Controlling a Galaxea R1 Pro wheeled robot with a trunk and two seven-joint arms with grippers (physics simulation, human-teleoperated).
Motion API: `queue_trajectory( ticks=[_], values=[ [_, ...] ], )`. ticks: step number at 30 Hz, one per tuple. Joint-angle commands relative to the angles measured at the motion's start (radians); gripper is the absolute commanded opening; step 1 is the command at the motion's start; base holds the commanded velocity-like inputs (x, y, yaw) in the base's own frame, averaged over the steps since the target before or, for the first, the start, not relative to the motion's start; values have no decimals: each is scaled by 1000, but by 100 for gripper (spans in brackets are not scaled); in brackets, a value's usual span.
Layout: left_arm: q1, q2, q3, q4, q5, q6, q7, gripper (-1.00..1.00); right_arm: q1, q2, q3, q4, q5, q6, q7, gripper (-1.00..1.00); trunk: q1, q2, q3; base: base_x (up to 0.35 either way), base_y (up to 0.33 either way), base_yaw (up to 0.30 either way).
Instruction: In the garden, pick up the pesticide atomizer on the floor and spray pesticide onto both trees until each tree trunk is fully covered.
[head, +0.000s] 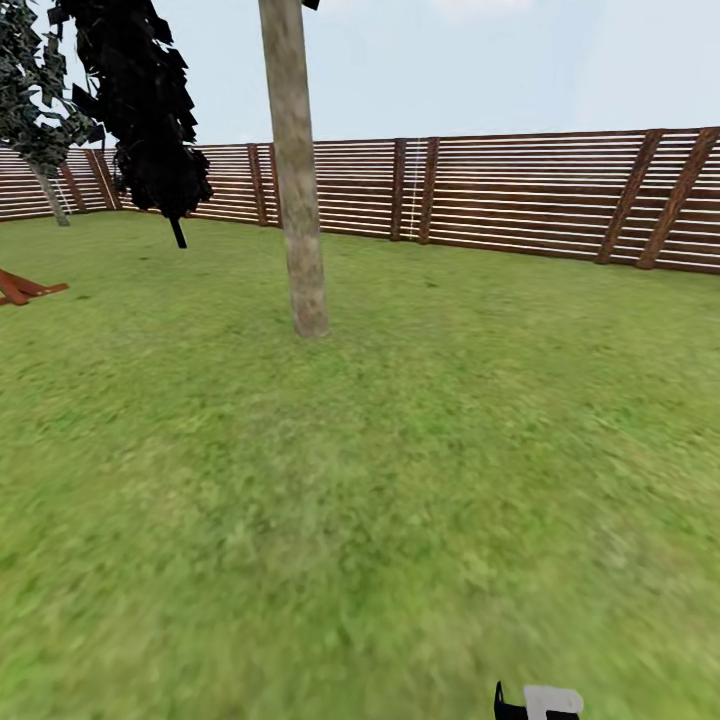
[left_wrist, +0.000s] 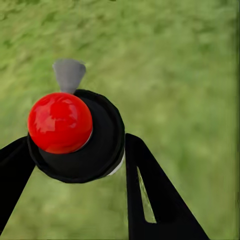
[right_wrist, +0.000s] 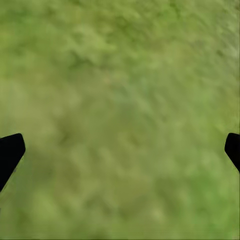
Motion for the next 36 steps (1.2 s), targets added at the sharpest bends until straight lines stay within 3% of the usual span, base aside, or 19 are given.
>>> queue_trajectory(
  ticks=[1, 36],
  values=[
    [0, 0, 0, 0, 0, 0, 0, -100, 0, 0, 0, 0, 0, 0, 0, 100, 0, 0, 0, 337, 0, 0],
    [0, 2, 1, -3, 0, 0, 0, -100, 0, 0, 0, 0, 0, -1, 1, 100, 0, 0, 0, 337, 0, 0]
  ],
)
